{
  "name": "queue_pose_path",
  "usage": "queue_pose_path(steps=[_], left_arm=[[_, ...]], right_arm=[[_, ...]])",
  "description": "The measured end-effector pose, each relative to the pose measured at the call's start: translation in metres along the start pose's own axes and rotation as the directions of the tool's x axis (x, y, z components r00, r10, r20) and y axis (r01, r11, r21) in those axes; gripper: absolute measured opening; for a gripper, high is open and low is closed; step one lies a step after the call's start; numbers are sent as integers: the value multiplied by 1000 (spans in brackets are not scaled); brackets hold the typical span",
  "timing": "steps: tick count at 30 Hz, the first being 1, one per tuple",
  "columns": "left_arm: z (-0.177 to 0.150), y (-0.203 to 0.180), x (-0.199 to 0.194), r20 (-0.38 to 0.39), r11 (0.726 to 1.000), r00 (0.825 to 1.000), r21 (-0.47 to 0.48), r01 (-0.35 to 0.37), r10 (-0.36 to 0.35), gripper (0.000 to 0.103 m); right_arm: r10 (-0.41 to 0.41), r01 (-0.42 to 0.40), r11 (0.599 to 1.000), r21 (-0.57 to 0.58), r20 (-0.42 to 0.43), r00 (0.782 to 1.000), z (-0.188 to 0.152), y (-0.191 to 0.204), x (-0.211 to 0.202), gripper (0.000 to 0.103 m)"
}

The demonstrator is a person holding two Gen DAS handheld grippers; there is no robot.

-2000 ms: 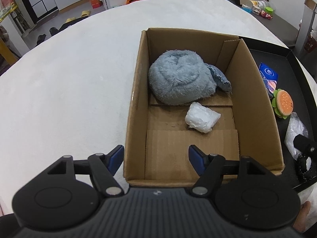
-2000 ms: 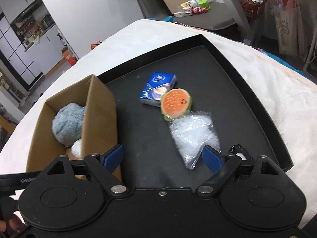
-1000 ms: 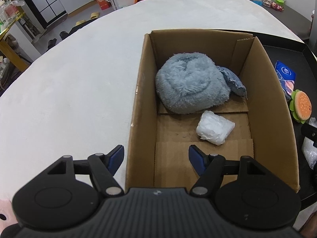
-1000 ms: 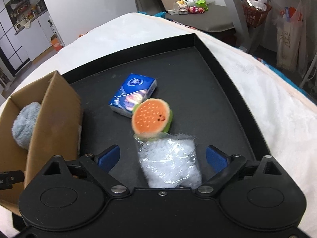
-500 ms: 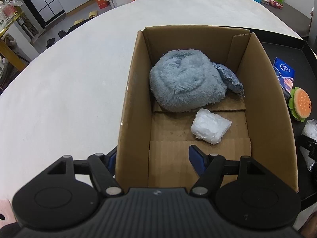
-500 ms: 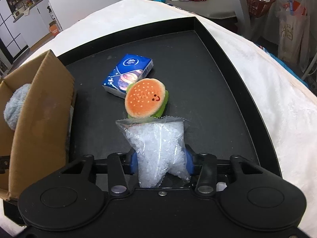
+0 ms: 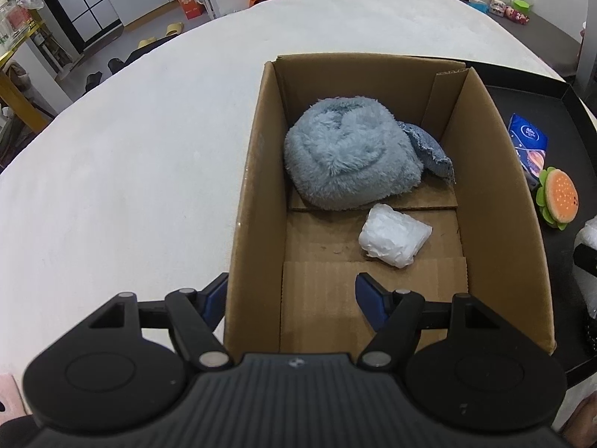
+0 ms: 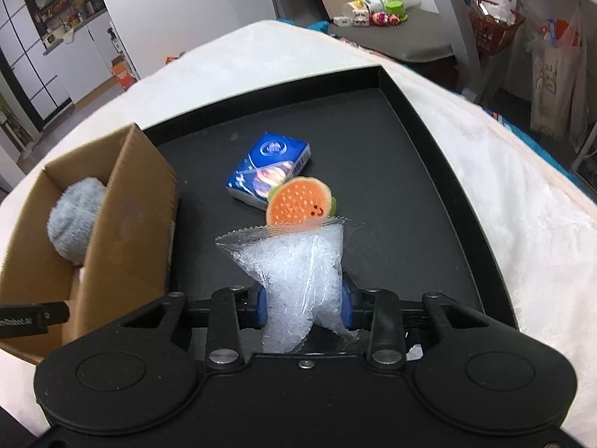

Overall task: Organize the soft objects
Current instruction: 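Carry the clear bag with the right gripper over the box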

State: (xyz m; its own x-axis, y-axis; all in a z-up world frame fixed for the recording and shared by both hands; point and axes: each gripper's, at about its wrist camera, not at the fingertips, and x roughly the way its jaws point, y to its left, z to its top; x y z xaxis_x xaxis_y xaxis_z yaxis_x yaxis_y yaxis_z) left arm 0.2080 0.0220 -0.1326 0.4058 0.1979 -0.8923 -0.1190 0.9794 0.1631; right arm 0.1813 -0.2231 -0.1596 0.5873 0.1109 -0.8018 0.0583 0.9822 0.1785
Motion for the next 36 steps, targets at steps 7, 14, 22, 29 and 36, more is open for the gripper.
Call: queue_pose_path(steps=[7, 14, 22, 29, 36], left_arm=[[-3, 8, -3, 11, 1000, 1000, -16, 11, -11, 70], [-5, 13, -4, 25, 999, 999, -27, 27, -26, 70], [-7, 20, -6, 40, 998, 998, -50, 48, -46, 70], [-9, 24, -5, 47, 995, 996, -62, 72, -69, 67], [-13, 32, -2, 49, 992, 995, -89, 90, -86, 63]], right_arm=[[28, -28, 1000, 3, 49, 998, 11, 7, -19, 34], [49, -48, 999, -23, 75, 996, 17, 21, -32, 34], [73, -68, 996, -62, 93, 993, 21, 41, -44, 34], [92, -81, 992, -98, 107, 990, 25, 59, -49, 34], [109, -95, 987, -128, 105, 989, 21, 77, -52, 34]])
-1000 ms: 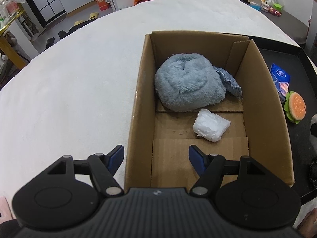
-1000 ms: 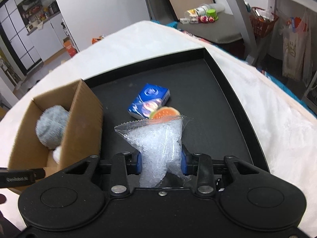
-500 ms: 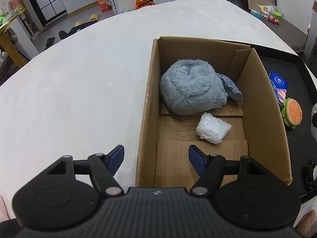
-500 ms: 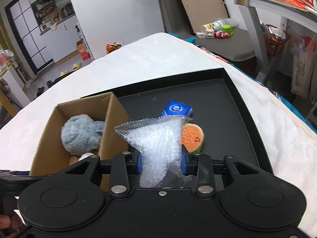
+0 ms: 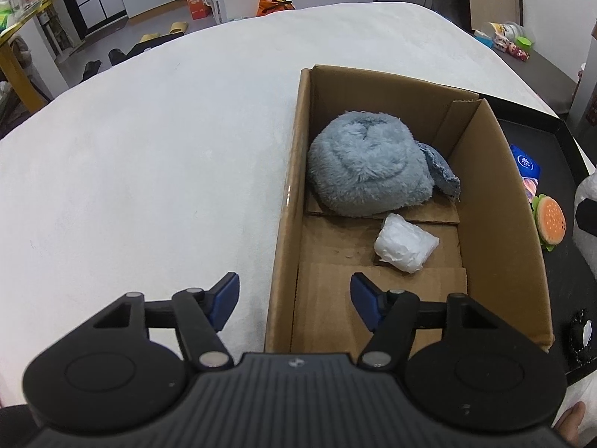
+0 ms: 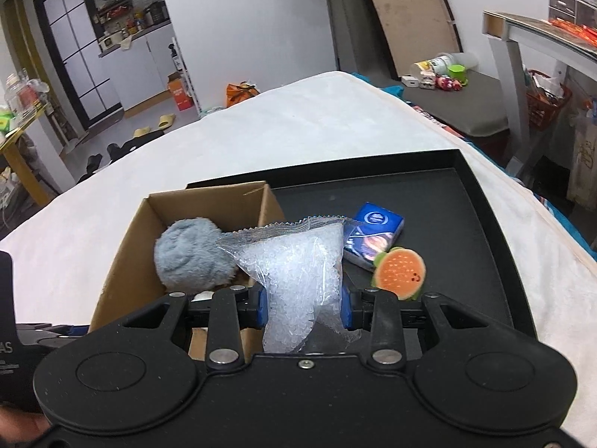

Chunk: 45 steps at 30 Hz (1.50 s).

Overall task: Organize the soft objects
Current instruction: 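Carry the clear bag with the right gripper over the box, then lower the bag into the box and open the right gripper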

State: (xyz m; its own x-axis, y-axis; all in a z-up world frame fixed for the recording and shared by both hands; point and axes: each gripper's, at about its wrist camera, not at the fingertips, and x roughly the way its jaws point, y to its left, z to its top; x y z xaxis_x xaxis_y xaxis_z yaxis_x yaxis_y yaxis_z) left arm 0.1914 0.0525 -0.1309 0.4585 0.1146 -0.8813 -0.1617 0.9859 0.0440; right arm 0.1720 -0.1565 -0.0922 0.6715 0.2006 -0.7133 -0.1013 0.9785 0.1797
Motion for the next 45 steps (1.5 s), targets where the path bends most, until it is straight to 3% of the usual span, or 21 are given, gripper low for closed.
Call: queue_pose_path(steps=[2, 7, 15, 32, 38, 45], left_arm=[[-1, 0, 0, 0, 1000, 1000, -1, 8, -8, 61], [-2, 3, 2, -4, 1000, 1000, -15, 21, -21, 37], [-5, 20, 4, -2, 995, 998, -79, 67, -68, 12], [-6, 34, 8, 3, 984, 990, -104, 143, -144, 13], [-5, 39, 8, -8, 979, 987, -125, 159, -161, 14], [-3, 44, 8, -25, 975, 983, -129, 179, -184, 15]], right_arm=[[10, -10, 1000, -9, 5, 1000, 1, 6, -1, 34], [38, -38, 999, -32, 10, 999, 1, 21, -2, 34], [67, -68, 995, -80, -17, 998, -2, 47, 6, 34], [123, -128, 989, -79, -65, 990, 5, 89, 25, 35], [207, -207, 978, 1, -86, 975, 13, 93, 26, 47], [191, -195, 980, -28, -110, 975, 13, 86, 17, 55]])
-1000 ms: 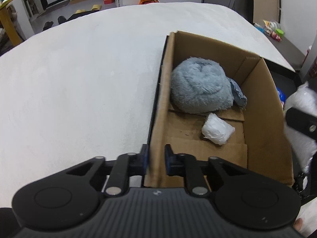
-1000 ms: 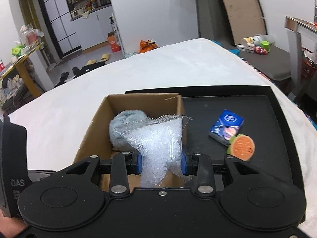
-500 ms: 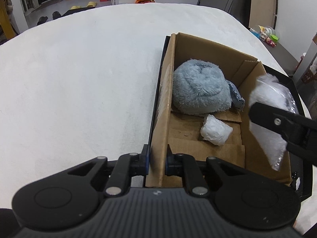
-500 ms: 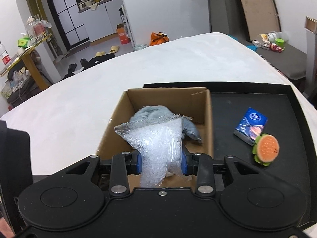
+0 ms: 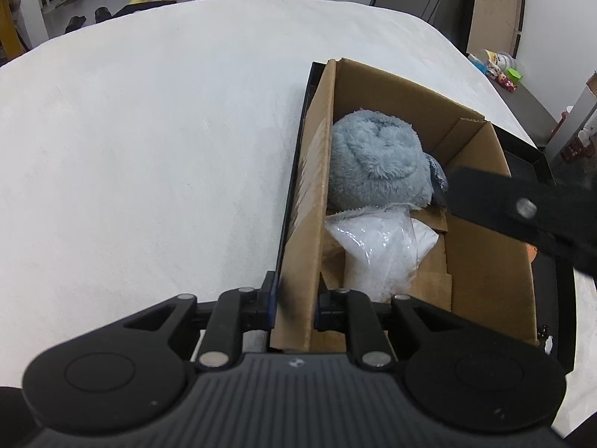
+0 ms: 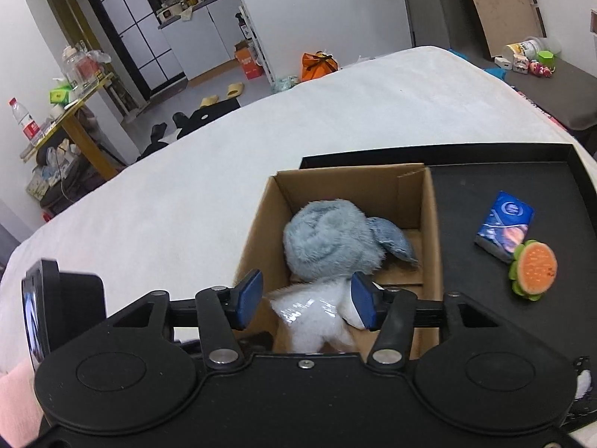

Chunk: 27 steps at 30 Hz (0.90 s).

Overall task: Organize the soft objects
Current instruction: 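Lower the bag into the box and open the right gripper, then reach the right gripper to the black-and-white cloth piece and grasp it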

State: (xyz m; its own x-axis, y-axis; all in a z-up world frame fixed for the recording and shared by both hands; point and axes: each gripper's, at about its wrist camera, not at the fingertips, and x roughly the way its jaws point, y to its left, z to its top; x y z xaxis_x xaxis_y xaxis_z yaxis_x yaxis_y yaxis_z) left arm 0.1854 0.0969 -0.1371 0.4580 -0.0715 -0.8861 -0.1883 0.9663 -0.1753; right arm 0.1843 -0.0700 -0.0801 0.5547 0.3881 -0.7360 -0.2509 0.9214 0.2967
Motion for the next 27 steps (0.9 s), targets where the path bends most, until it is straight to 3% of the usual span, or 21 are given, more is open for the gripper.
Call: queue_pose_path(steps=[8, 11, 16, 21, 27], left_arm=[[4, -7, -2, -3, 999, 1000, 30, -25, 25, 18], [5, -11, -4, -1, 999, 999, 33, -43, 43, 26], [7, -15, -10, 17, 997, 998, 43, -66, 65, 51], [6, -18, -14, 19, 995, 997, 54, -78, 77, 60], [4, -26, -17, 24, 991, 995, 84, -101, 99, 63]], right_arm=[[-88, 88, 996, -9, -10, 996, 1, -33, -24, 67], [-124, 124, 992, -3, -7, 992, 0, -43, -33, 75], [-169, 169, 986, 13, -13, 986, -7, -57, -41, 81], [-208, 208, 978, 25, -15, 978, -16, -65, -44, 86], [-236, 237, 969, 62, -20, 971, -28, -76, -47, 92]])
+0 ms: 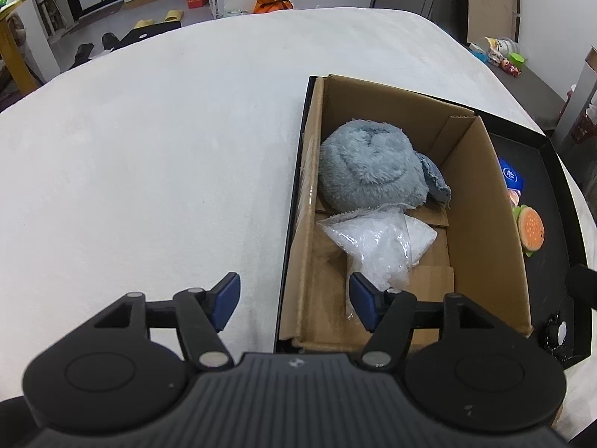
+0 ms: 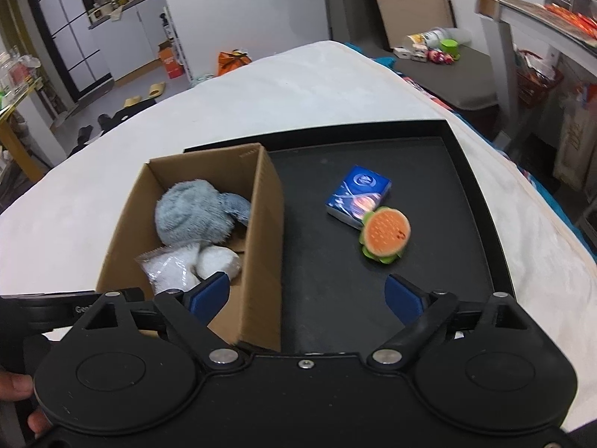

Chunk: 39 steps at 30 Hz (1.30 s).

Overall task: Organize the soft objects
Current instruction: 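Reach the right gripper to the black-and-white cloth piece and grasp it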

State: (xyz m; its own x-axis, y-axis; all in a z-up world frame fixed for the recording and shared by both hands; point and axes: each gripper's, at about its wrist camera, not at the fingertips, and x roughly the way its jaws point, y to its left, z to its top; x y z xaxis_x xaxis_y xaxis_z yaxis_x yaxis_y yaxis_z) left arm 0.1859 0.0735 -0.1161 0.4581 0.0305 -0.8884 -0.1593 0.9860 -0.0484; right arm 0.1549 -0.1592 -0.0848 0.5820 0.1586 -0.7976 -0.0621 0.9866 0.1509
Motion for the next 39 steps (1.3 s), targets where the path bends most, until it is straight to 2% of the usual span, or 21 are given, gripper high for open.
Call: queue_pose_path(steps=[5, 10, 21, 29, 34, 39], left_arm=[[-3, -7, -3, 2, 1000, 1000, 28, -12, 12, 65], [-5, -16, -4, 8, 997, 999, 61, -40, 40, 72], [-5, -31, 0, -2, 990, 996, 112, -89, 89, 73], [-4, -39, 8, -19, 984, 992, 131, -120, 124, 74], [-3, -44, 11, -13, 977, 989, 156, -143, 147, 74], [-1, -45, 14, -18, 972, 985, 165, -165, 171, 74]], right_arm=[[-26, 27, 998, 49, -15, 1000, -10, -17, 3, 95], [-81, 84, 992, 96, -37, 996, -19, -35, 12, 98], [-155, 169, 971, 169, -91, 984, -31, -66, 35, 99], [-175, 200, 958, 205, -135, 975, -40, -80, 59, 99], [-248, 276, 942, 192, -156, 956, -46, -81, 73, 96], [-262, 301, 926, 228, -185, 947, -51, -90, 85, 86]])
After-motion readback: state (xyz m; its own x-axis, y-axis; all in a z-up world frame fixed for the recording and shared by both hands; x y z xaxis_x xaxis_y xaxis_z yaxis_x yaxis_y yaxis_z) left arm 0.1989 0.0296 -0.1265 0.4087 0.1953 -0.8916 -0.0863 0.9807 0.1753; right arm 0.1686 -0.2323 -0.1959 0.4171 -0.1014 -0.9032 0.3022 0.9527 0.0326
